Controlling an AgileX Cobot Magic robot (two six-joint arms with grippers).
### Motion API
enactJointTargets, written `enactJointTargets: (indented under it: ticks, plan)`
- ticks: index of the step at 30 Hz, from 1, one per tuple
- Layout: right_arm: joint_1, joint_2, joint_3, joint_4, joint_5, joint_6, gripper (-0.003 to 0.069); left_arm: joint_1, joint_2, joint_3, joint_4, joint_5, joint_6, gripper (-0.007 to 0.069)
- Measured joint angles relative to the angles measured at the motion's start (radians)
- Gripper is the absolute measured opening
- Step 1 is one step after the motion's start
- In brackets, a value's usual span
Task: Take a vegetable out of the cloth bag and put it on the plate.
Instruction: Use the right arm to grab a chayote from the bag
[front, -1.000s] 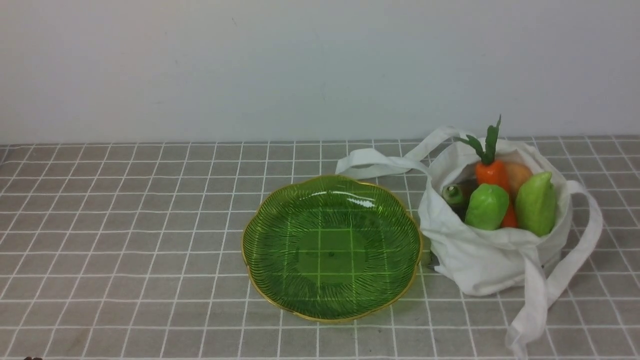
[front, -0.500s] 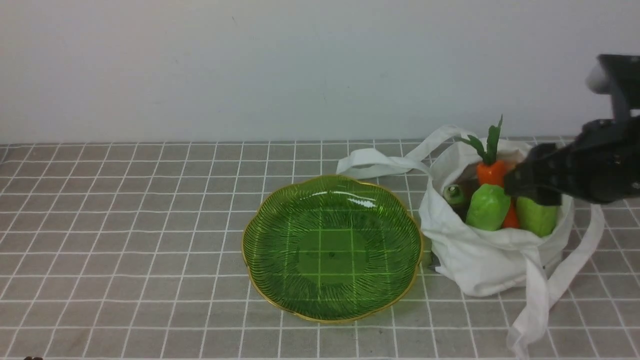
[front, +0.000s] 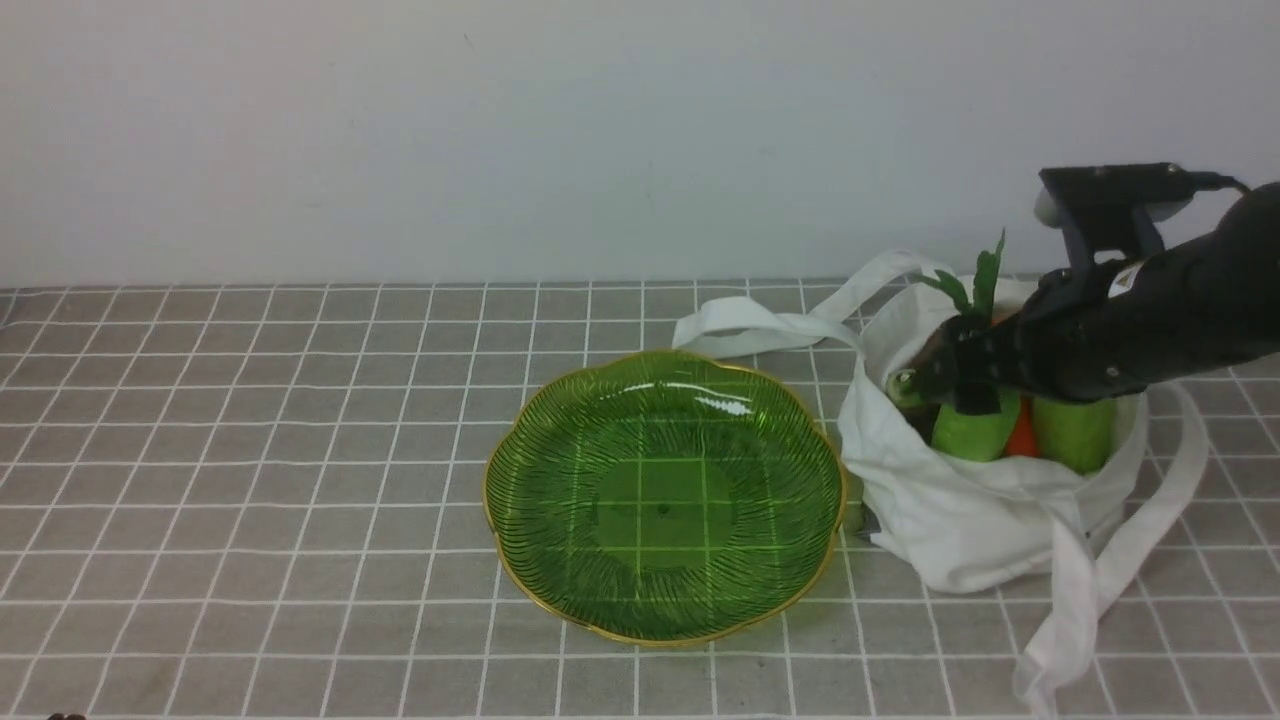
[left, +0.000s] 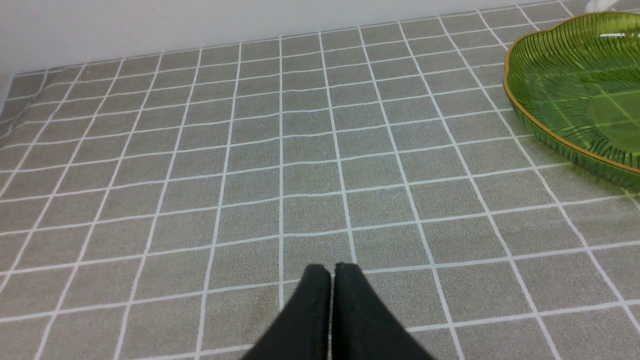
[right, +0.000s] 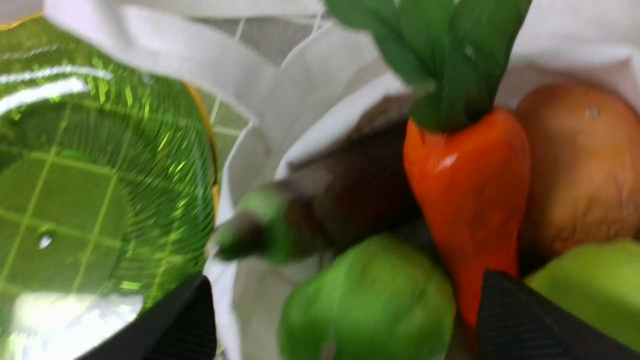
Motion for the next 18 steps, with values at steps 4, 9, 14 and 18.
enactJointTargets:
  ticks: [4,9,14,18]
  plan:
    - [0.000,0.016,0.000,-0.006,-0.013,-0.003,0.0594,0.000,0.000,0.000,0.000,0.000,0.000,-0.0008]
    - [0.000,0.016,0.000,-0.012,-0.013,-0.003,0.0441,0.000,0.000,0.000,0.000,0.000,0.000,-0.0008]
    - [0.001,0.016,0.000,-0.042,-0.013,-0.003,0.0376,0.000,0.000,0.000,0.000,0.000,0.000,-0.0008]
    - [0.001,-0.007,-0.011,-0.058,0.013,-0.003,0.0376,0.000,0.000,0.000,0.000,0.000,0.000,-0.0008]
